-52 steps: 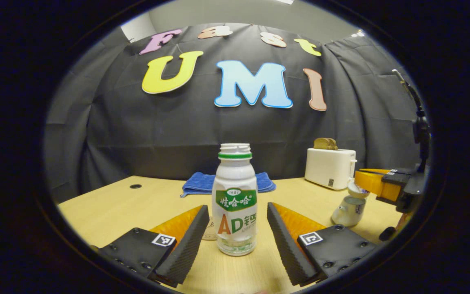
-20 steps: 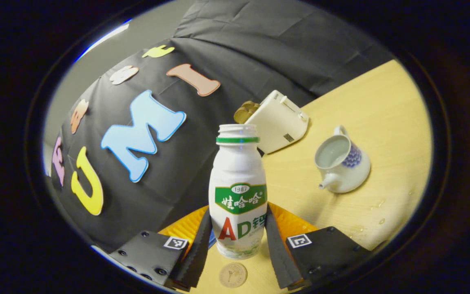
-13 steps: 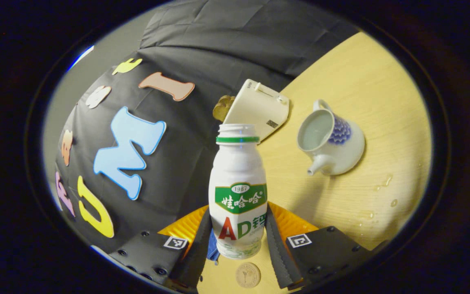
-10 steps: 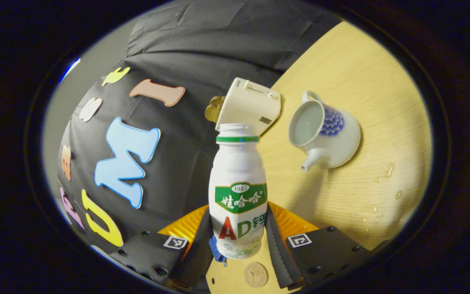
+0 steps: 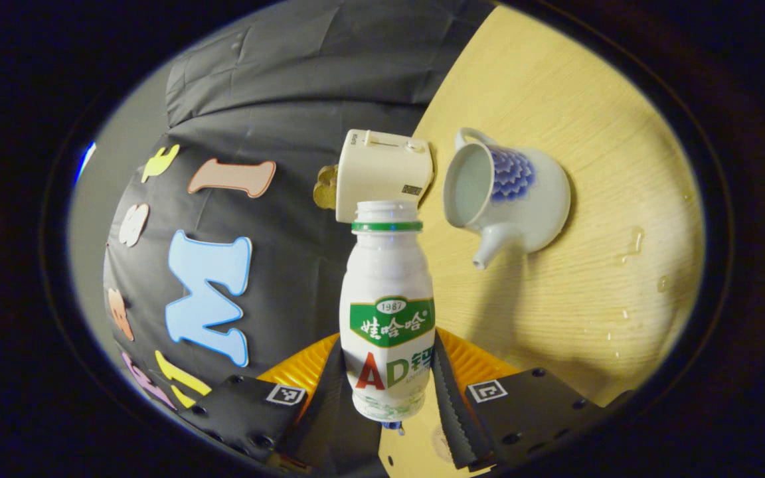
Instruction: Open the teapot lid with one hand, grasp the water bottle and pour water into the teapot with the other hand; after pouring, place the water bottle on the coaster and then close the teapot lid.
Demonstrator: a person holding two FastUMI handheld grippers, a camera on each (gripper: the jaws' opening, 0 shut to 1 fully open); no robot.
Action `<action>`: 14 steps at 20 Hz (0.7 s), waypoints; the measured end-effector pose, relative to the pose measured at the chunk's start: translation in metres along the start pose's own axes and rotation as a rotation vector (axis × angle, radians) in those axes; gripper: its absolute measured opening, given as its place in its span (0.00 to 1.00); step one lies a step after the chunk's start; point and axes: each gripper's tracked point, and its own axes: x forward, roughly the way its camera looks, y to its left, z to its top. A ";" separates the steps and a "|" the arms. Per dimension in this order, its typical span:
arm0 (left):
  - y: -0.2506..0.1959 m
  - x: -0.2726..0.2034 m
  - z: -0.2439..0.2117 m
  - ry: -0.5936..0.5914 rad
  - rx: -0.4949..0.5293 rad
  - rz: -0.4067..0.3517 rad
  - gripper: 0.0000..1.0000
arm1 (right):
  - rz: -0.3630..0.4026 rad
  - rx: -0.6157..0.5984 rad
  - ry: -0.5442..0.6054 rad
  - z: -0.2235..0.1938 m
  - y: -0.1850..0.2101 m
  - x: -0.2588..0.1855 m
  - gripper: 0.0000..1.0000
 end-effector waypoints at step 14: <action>-0.004 -0.005 0.005 0.004 0.182 0.016 0.78 | -0.001 -0.004 -0.003 0.001 -0.003 0.001 0.00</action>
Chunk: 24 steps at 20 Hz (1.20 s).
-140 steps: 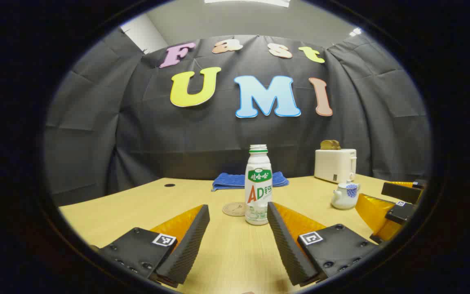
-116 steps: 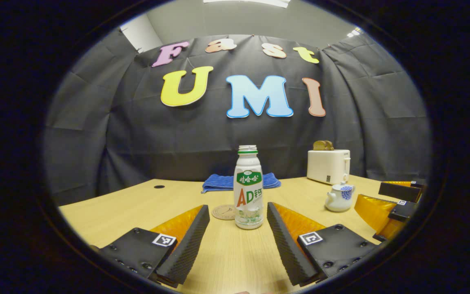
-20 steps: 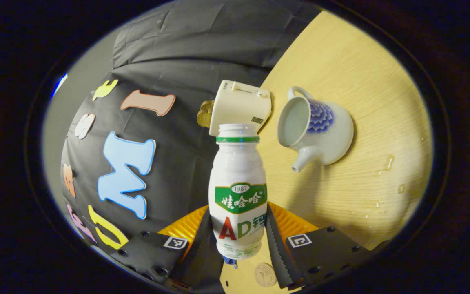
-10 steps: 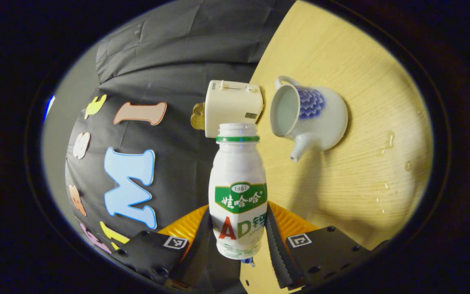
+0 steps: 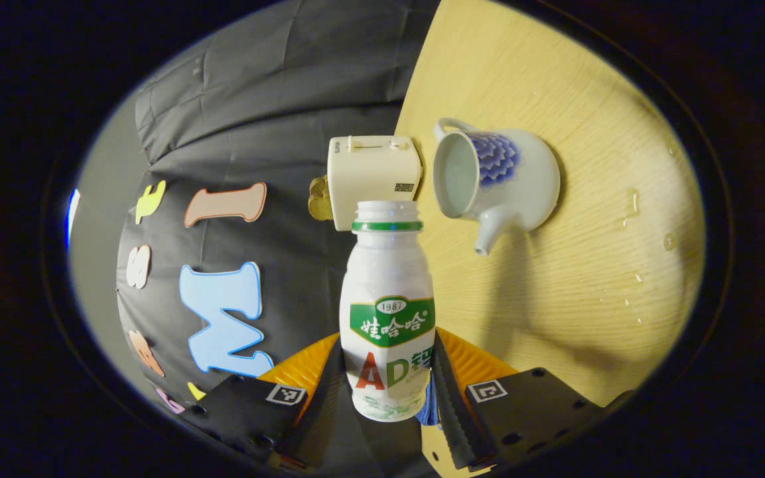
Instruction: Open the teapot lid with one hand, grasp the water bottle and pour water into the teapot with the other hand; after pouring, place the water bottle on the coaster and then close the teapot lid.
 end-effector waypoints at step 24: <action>0.014 -0.005 0.007 0.002 0.147 0.027 0.79 | -0.014 0.009 -0.002 0.000 -0.007 -0.004 0.00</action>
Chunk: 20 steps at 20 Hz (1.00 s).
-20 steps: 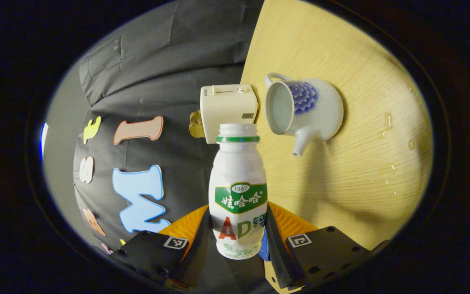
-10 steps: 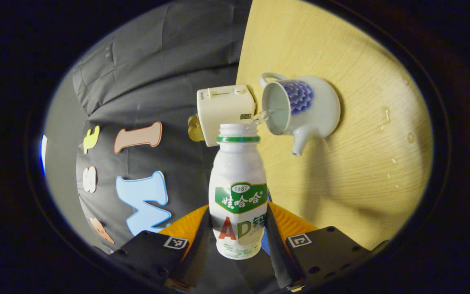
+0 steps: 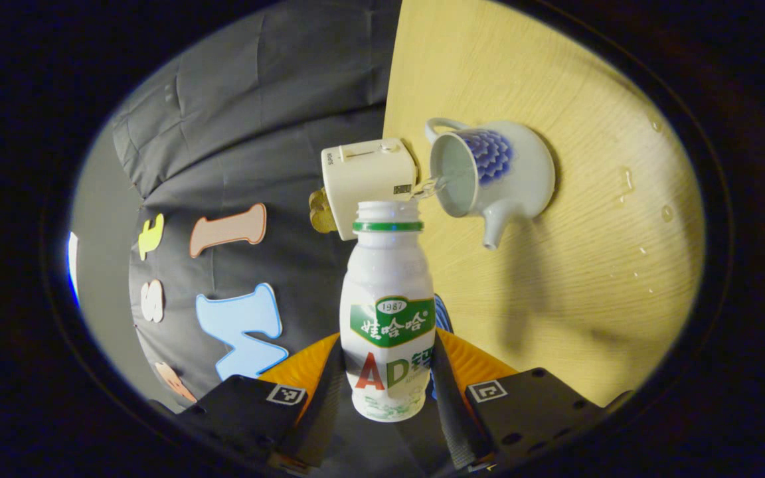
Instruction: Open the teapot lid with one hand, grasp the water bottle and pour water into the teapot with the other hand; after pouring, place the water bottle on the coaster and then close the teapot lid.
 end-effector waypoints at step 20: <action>0.004 0.002 -0.001 0.013 0.097 -0.013 0.74 | 0.007 0.005 0.003 0.001 0.002 -0.002 0.00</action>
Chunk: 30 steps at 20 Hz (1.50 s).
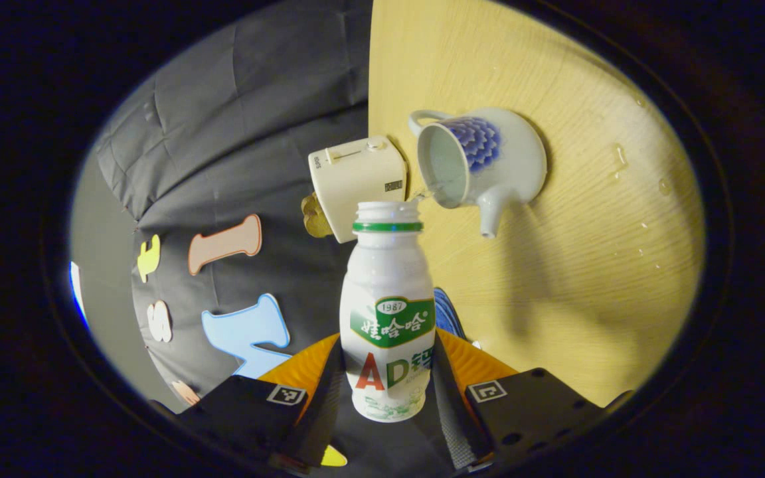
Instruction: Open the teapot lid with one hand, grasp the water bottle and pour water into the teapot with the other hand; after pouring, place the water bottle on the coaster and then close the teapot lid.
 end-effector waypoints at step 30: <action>0.026 0.000 0.015 -0.019 0.131 0.029 0.74 | 0.002 0.010 0.011 -0.003 -0.002 0.000 0.00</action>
